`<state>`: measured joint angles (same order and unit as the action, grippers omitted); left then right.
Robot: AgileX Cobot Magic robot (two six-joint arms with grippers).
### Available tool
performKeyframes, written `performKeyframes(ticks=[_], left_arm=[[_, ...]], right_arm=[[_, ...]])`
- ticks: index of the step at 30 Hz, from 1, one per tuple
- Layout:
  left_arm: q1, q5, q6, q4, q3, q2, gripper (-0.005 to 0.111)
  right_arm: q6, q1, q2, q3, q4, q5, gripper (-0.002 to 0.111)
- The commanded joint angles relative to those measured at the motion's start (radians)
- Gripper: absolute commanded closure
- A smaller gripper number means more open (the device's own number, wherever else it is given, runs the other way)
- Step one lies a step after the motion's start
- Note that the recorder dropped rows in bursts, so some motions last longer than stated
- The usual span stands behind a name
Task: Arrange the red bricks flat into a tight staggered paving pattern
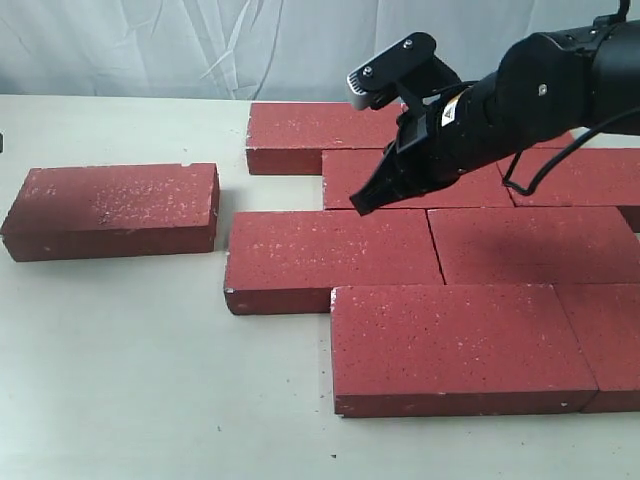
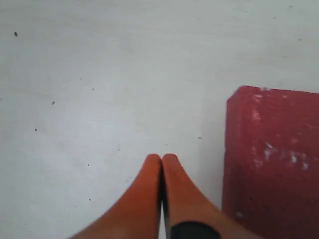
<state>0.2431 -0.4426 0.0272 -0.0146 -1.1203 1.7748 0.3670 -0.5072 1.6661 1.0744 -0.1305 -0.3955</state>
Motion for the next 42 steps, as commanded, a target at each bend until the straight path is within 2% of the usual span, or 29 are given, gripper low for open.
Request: performKeyframes(ticks=[1,6,10,12,18,27,36,42], left_arm=[[0.026,0.021,-0.053,0.006,-0.026,0.064,0.107],[0.027,0.029,-0.002,-0.015,-0.013,0.126,0.107],[0.027,0.168,-0.002,-0.019,0.040,0.157,0.107],[0.027,0.192,-0.002,0.015,0.040,0.156,0.107],[0.022,0.182,-0.002,0.058,0.040,0.156,0.107],[-0.055,0.173,0.088,0.092,0.040,0.159,0.107],[-0.057,0.159,0.088,0.111,0.040,0.159,0.107],[-0.086,0.149,0.088,0.114,0.040,0.159,0.107]], right_arm=[[0.070,-0.017,0.018,0.001,-0.012,0.107,0.109],[0.086,-0.016,0.073,0.039,0.005,0.037,0.109],[0.086,0.001,0.099,0.065,-0.006,0.004,0.109],[0.086,-0.001,0.103,0.078,-0.029,-0.009,0.109],[0.086,-0.005,0.105,0.078,-0.032,-0.016,0.109],[0.086,-0.005,0.105,0.078,-0.036,-0.006,0.109],[0.086,-0.005,0.105,0.078,-0.040,0.010,0.109],[0.086,-0.005,0.105,0.078,-0.040,0.013,0.109]])
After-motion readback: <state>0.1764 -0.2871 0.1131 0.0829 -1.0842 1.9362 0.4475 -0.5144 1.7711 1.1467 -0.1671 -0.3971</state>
